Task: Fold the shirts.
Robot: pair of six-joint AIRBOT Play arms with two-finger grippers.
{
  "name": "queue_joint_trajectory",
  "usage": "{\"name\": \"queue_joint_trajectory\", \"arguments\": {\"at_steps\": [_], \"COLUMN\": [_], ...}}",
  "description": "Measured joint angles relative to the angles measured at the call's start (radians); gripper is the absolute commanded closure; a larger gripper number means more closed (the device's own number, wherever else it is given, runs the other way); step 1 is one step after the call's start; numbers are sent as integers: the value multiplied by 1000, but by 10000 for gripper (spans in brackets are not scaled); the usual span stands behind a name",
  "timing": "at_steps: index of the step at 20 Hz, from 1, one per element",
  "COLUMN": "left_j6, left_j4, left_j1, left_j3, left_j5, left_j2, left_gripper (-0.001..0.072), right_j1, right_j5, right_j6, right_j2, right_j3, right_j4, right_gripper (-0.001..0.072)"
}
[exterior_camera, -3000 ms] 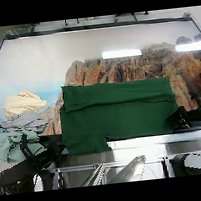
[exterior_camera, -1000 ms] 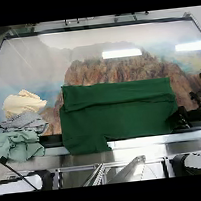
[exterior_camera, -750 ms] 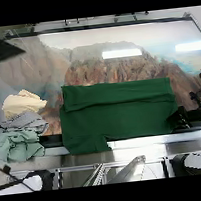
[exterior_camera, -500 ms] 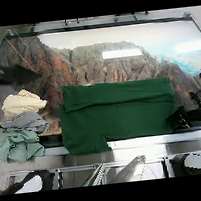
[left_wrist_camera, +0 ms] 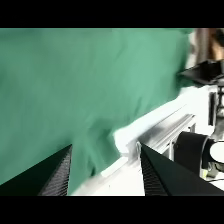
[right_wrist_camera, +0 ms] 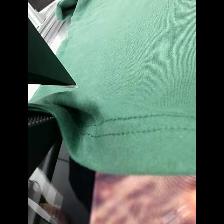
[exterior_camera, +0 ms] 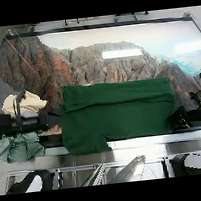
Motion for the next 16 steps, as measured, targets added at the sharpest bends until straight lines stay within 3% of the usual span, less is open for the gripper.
{"name": "queue_joint_trajectory", "arguments": {"at_steps": [7,12,16], "left_j6": [-384,-576,-649], "left_j4": [280,422,465], "left_j1": [0,0,0], "left_j3": [-210,-269,-282], "left_j5": [-117,-171,-177], "left_j2": [250,413,442], "left_gripper": [247,247,247], "right_j1": [0,0,0], "right_j5": [0,0,0], "right_j6": [0,0,-1], "right_j2": [0,0,0], "right_j3": [0,0,0], "right_j4": [0,1,1], "right_gripper": [489,489,489]}}
